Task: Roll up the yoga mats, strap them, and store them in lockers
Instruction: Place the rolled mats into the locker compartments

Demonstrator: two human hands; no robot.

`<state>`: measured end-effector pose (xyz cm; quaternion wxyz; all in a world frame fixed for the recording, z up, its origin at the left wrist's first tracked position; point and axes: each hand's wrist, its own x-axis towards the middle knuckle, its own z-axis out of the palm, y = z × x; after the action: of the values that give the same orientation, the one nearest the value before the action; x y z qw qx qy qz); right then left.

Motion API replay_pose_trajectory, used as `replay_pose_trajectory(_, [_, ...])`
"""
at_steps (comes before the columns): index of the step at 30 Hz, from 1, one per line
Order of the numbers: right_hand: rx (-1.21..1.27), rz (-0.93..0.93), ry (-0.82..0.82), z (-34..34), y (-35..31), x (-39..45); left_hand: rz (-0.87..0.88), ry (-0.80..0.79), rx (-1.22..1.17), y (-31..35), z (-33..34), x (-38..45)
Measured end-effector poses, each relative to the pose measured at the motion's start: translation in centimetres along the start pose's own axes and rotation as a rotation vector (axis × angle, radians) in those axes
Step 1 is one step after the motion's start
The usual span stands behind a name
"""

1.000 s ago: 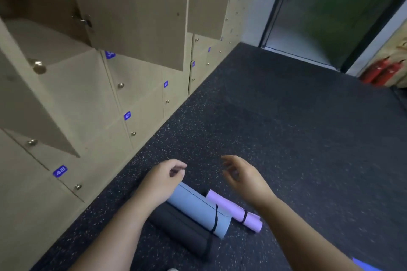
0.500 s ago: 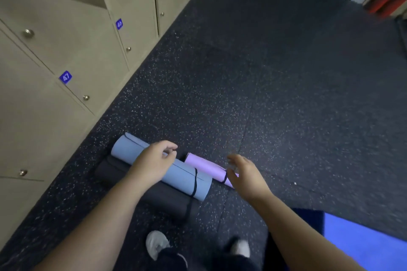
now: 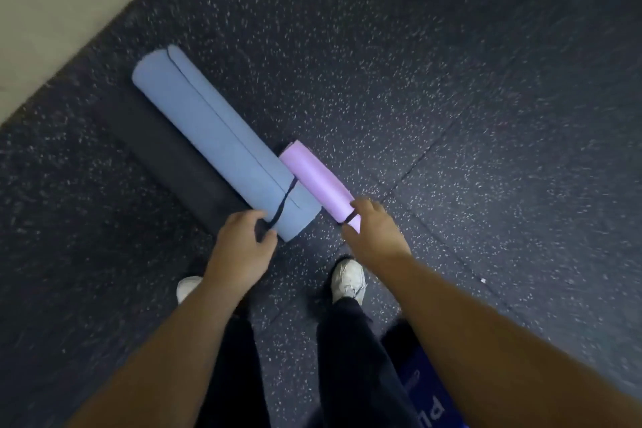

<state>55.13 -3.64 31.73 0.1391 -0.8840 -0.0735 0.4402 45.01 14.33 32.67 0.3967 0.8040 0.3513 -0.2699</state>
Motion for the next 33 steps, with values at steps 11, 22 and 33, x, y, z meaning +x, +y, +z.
replay_pose_trajectory(11, [-0.144, 0.089, -0.121, 13.1, 14.9, 15.1, 0.073, -0.049, 0.437, -6.2, 19.9, 14.7])
replay_pose_trajectory(22, [-0.201, 0.198, -0.102, 22.0, 19.1, 25.9, 0.172, 0.049, 0.527, -13.4, 25.7, 19.2])
replay_pose_trajectory(33, [-0.185, 0.221, 0.005, 16.5, 15.0, 21.8, 0.130, -0.101, 0.281, -9.4, 19.1, 17.6])
